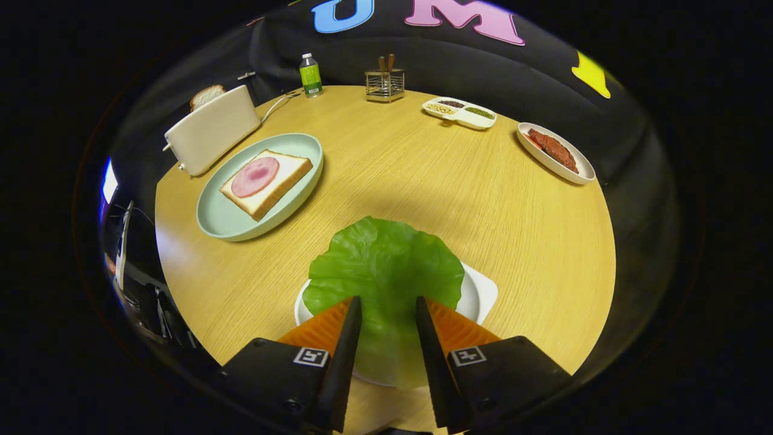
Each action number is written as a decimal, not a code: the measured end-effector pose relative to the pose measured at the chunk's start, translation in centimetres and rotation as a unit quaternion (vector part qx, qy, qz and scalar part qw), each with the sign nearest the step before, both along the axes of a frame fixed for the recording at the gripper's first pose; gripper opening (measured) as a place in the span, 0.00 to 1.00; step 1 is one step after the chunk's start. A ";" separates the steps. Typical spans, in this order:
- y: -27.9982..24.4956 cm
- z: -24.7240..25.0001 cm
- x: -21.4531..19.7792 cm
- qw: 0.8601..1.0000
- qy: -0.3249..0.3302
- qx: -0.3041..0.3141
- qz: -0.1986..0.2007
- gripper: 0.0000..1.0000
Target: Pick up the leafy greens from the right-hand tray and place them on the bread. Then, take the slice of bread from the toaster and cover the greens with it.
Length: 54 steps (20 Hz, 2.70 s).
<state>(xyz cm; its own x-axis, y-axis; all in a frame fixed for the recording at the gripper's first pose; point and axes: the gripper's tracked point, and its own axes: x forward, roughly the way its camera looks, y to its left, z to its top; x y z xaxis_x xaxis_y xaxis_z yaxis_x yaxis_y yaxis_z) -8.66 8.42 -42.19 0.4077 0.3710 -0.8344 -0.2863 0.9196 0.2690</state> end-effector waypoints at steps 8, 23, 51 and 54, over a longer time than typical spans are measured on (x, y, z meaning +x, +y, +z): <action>-0.1 0.6 0.3 1.000 -0.005 0.000 -0.020 0.06; 7.4 14.7 5.4 0.988 -0.100 0.114 -0.042 0.05; 19.4 18.2 13.1 0.982 -0.117 0.117 -0.090 0.97; 20.3 23.5 14.8 0.974 -0.166 0.132 -0.081 0.98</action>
